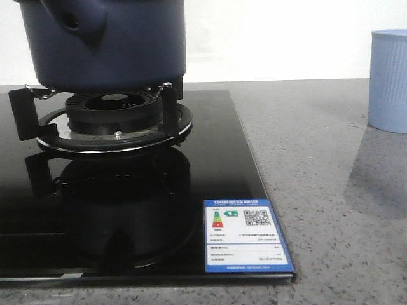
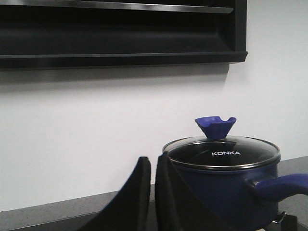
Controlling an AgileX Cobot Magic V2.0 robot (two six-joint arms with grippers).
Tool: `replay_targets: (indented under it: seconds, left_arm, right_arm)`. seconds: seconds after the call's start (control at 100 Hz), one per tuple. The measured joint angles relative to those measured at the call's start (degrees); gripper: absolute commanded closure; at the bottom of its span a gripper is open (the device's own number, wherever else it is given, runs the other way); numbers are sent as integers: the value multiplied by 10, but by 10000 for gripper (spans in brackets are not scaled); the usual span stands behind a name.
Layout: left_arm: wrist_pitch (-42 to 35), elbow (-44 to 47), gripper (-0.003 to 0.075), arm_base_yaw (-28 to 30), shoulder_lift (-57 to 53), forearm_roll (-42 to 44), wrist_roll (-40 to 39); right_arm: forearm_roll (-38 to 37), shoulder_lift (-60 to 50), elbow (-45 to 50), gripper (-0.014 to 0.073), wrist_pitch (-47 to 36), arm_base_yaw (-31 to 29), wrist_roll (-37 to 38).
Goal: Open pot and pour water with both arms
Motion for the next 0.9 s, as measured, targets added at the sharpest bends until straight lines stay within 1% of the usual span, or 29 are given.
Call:
replay_targets:
  seconds: [0.47, 0.59, 0.66, 0.71, 0.81, 0.9]
  left_arm:
    - [0, 0, 736, 0, 0, 1, 0]
    - [9, 3, 736, 10, 0, 49, 0]
    - [13, 13, 736, 35, 0, 67, -7]
    - [14, 28, 736, 66, 0, 72, -20]
    - [20, 70, 736, 126, 0, 87, -70]
    - [22, 104, 736, 151, 0, 105, -111]
  right_arm:
    - [0, 0, 0, 654, 0, 0, 0]
    - [0, 0, 0, 654, 0, 0, 1]
    - [0, 0, 0, 654, 0, 0, 1]
    - [0, 0, 0, 654, 0, 0, 1]
    - [0, 0, 0, 654, 0, 0, 1]
    - [0, 0, 0, 654, 0, 0, 1]
